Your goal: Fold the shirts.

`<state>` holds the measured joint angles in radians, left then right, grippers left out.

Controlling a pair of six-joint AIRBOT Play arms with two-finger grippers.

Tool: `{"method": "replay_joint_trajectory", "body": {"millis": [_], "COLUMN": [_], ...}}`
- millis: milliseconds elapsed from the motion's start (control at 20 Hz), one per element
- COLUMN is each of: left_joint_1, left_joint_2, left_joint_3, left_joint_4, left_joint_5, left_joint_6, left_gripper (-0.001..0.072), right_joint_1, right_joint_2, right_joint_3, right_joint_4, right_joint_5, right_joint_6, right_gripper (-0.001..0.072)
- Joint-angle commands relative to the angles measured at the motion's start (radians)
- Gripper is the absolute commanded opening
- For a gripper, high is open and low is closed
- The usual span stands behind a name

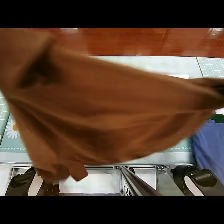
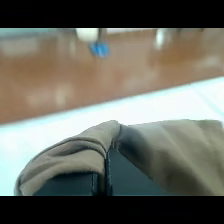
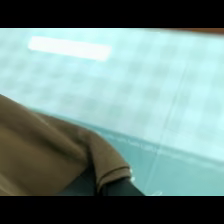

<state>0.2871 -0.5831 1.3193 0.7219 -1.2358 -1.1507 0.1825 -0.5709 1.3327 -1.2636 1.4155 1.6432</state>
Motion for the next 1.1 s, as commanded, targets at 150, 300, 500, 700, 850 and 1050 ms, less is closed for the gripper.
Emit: {"method": "replay_joint_trajectory", "body": {"millis": [150, 300, 500, 700, 850, 1050], "left_joint_1": [-0.219, -0.311, -0.36, -0.34, -0.2, 0.014], "left_joint_2": [-0.275, -0.503, -0.758, -0.833, -0.816, -0.647], "left_joint_3": [-0.386, -0.3, -0.152, -0.063, 0.007, -0.323], "left_joint_4": [-0.019, -0.019, -0.019, -0.006, 0.208, 0.396], "left_joint_5": [0.391, 0.531, 0.499, 0.353, 0.018, -0.096], "left_joint_6": [0.103, 0.098, -0.009, -0.085, -0.209, -0.287], "left_gripper": [0.0022, 0.0022, 0.0022, 0.0705, 0.0703, 0.0702], "right_joint_1": [-0.063, -0.158, -0.208, -0.291, -0.439, -0.624], "right_joint_2": [-0.262, -0.562, -0.914, -1.055, -1.015, -0.832], "right_joint_3": [-0.408, -0.325, -0.082, 0.102, 0.166, -0.106], "right_joint_4": [0.0, 0.063, 0.299, 0.366, 0.251, 0.082], "right_joint_5": [-0.427, -0.588, -0.597, -0.505, -0.238, -0.155], "right_joint_6": [0.021, 0.003, -0.113, -0.127, -0.204, -0.21], "right_gripper": [0.0027, 0.0027, 0.0028, 0.0618, 0.0614, 0.0613]}}
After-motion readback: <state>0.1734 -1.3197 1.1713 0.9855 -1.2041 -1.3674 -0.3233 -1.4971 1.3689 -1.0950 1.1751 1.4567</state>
